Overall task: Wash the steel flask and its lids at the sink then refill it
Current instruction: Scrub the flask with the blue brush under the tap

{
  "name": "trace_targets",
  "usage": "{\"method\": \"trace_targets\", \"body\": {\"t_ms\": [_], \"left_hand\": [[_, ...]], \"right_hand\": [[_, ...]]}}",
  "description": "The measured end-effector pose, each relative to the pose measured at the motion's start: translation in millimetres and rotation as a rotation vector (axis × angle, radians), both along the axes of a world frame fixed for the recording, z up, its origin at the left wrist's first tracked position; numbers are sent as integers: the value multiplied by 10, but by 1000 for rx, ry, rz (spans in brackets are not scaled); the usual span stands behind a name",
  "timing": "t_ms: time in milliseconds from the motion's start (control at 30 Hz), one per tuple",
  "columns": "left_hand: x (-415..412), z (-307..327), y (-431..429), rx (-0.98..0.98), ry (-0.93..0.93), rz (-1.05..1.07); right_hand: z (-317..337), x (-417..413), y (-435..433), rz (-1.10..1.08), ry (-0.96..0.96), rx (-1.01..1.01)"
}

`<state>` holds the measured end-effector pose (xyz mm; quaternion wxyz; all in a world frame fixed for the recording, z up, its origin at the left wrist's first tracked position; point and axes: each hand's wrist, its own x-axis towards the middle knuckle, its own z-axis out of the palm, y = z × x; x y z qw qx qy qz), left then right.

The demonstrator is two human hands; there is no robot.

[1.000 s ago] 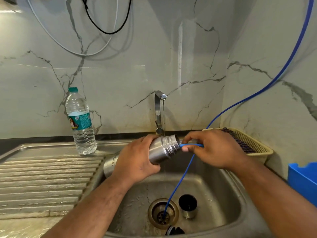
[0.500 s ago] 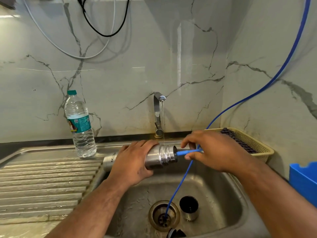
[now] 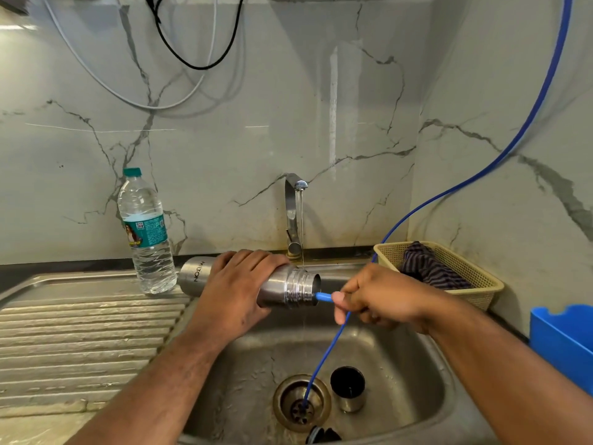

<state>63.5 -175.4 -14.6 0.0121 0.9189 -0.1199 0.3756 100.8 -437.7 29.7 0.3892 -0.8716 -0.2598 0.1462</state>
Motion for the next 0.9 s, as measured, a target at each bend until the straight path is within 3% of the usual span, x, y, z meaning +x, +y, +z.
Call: {"method": "trace_targets", "body": {"t_ms": [67,100,200,267,367,433,500,567,633,700,833,900], "left_hand": [[4,9,10,19,-10,9],[4,10,18,17,1,24],[-19,11,57,-42,87,84],[-22,-2,87,-97,175,104],[-27,-22,81,-128,203,92],[-24,-26,75,-91,164,85],[-6,-29,96,-13,105,58],[12,-9,114,37,78,10],[19,15,111,51,79,-3],[0,22,96,36,99,28],[-13,1,99,-81,171,75],[-15,-5,78,-137,194,70]], "right_hand": [[-5,-45,2,-7,163,78],[-15,-56,21,1,65,43],[-26,-73,101,-15,-681,-326],[-24,-56,161,-26,-1073,-439],[-54,-68,230,-48,-1346,-419],[-73,-133,263,-79,-1251,-467],[-66,-162,263,-136,-824,-387],[-95,-95,240,-175,-293,-109],[-136,-53,215,-169,-154,-23],[-159,-24,187,-136,-330,-64],[-66,-80,207,-60,-984,-318],[-72,-76,249,-108,-1257,-350]]}}
